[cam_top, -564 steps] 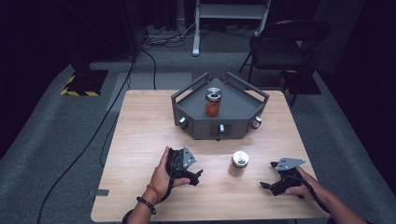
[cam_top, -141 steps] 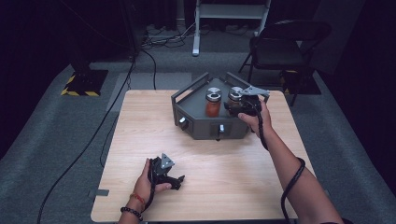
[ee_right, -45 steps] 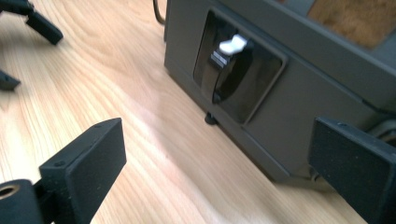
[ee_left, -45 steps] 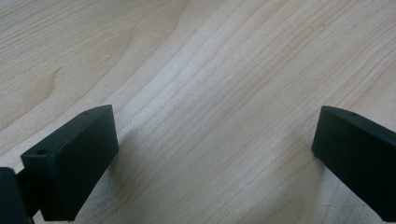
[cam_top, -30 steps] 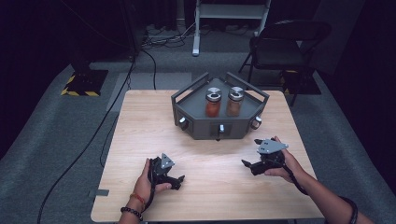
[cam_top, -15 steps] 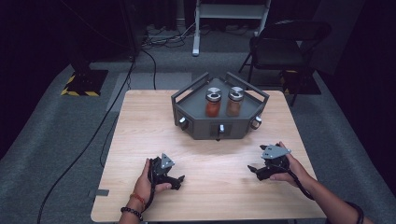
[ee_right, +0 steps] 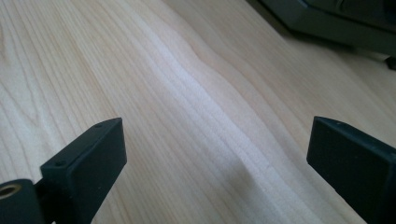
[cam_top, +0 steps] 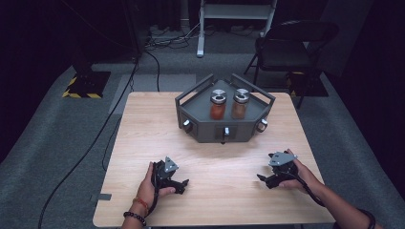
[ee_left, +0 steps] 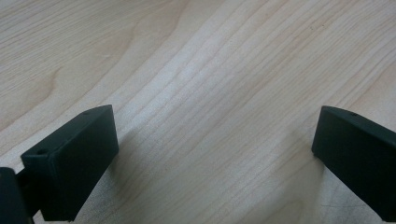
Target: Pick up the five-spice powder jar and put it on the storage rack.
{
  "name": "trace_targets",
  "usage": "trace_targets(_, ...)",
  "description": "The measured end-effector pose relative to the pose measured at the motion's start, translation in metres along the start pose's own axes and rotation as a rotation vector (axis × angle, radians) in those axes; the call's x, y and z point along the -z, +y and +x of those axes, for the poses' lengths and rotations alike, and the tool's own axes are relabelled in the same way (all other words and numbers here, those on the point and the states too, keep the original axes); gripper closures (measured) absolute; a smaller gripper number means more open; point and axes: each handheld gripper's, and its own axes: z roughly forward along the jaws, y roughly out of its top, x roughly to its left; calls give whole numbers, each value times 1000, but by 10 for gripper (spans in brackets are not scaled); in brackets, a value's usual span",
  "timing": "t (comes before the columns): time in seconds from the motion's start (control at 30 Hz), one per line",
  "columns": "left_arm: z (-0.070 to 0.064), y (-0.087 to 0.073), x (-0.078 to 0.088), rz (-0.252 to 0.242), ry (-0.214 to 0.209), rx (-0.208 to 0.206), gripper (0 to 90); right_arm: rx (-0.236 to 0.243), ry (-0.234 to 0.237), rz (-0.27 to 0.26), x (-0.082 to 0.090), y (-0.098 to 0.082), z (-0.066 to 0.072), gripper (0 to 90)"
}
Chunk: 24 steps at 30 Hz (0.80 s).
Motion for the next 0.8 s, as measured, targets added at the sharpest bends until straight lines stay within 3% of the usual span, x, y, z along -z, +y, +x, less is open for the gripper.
trace_targets(0.2,0,0,0,0,0,0,3,1,13,28,-4,-5,-4,45)
trace_targets(0.4,0,0,0,0,0,0,3,-32,36,22,-4,-12,-11,44)
trace_targets(0.63,0,0,0,0,-2,1,3,-131,98,-7,-7,-28,-29,11)
trace_targets(0.73,0,0,0,-1,-1,0,3,-162,118,-15,-9,-33,-34,0)
trace_targets(0.8,0,0,0,-1,-2,0,3,-158,121,-33,-10,-37,-35,0)
